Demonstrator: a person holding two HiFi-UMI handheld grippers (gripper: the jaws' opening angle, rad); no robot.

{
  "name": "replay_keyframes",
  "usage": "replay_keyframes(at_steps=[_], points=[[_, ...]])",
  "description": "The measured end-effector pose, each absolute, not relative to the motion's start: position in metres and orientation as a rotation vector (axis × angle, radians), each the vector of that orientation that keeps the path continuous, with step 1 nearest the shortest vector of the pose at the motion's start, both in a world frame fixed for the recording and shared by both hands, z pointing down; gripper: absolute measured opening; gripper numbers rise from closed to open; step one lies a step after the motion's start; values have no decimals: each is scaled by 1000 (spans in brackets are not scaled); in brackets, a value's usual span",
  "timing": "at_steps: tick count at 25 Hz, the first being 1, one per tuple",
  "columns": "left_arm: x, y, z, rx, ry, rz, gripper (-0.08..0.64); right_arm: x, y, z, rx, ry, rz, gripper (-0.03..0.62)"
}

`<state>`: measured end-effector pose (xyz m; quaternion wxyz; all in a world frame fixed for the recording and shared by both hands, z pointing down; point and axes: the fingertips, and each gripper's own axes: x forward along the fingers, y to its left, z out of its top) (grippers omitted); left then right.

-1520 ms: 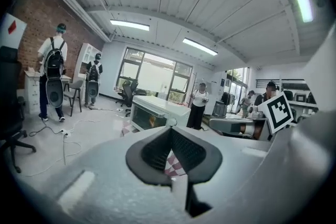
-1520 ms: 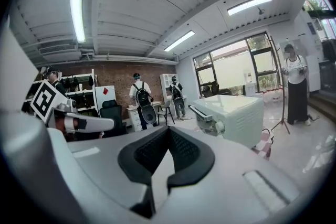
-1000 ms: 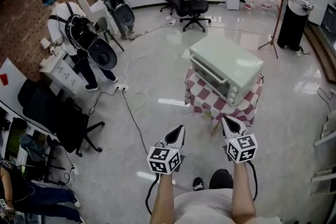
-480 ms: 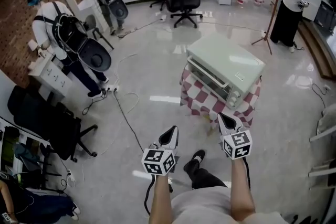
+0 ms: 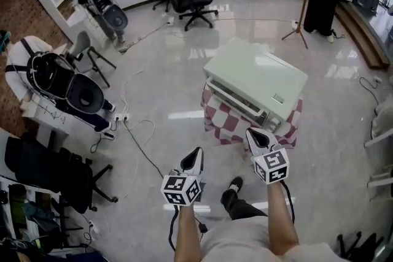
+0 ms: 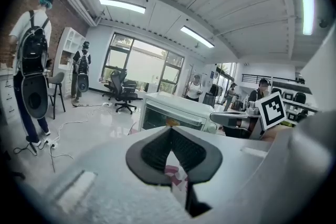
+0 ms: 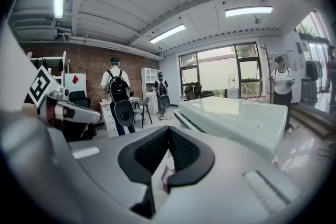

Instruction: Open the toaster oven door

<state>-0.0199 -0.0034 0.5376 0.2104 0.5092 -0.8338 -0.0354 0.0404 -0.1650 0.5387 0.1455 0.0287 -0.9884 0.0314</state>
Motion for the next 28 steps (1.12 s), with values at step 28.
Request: replay_keyframes(at_steps=[28], points=[[-118,-232,563,2244,-1732,1444,7,-57,-253,595,156,-2158,-579,60]])
